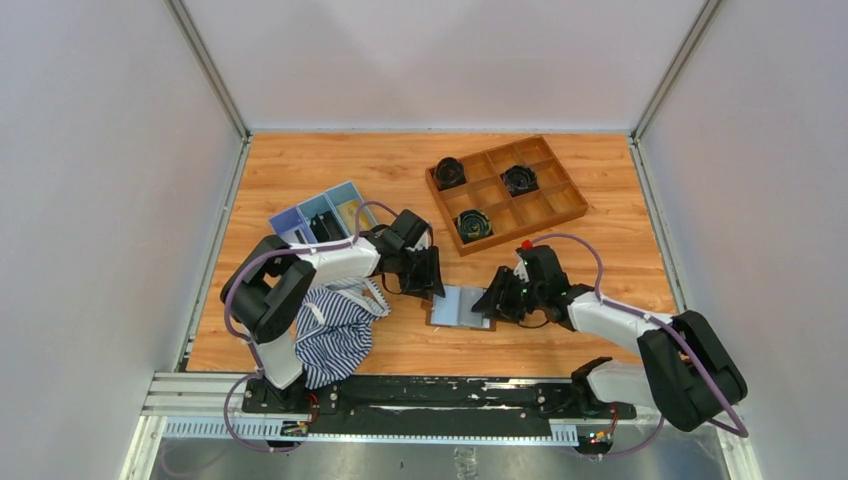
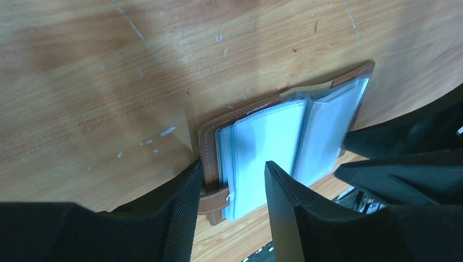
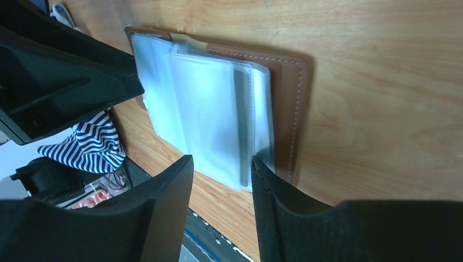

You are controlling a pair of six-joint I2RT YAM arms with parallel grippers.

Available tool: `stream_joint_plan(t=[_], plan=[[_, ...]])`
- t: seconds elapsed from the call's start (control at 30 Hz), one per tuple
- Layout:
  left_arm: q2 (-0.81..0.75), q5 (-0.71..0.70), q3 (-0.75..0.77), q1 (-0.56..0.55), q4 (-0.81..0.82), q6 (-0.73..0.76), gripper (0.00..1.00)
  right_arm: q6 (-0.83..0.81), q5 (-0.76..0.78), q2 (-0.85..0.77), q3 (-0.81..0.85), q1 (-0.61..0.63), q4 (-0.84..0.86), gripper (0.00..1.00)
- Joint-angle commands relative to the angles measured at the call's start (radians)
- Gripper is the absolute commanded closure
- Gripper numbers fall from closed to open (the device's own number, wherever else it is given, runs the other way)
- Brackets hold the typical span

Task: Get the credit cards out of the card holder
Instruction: Remove the credit card from the card holder.

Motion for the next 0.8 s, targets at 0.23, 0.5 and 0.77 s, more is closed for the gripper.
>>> stream_joint_plan(t=[0.23, 0.5, 0.77], plan=[[0.038, 0.059, 0.007, -0.007, 0.040, -0.002, 0.52, 0.012, -0.017, 0.062, 0.073, 0.098, 0.033, 0.52], [0.019, 0.060, -0.008, -0.007, 0.036, 0.001, 0.52, 0.015, 0.010, 0.068, 0.081, 0.125, 0.024, 0.53], [-0.049, 0.011, 0.067, -0.005, -0.085, 0.063, 0.52, 0.004, 0.007, 0.036, 0.121, 0.128, -0.006, 0.53]])
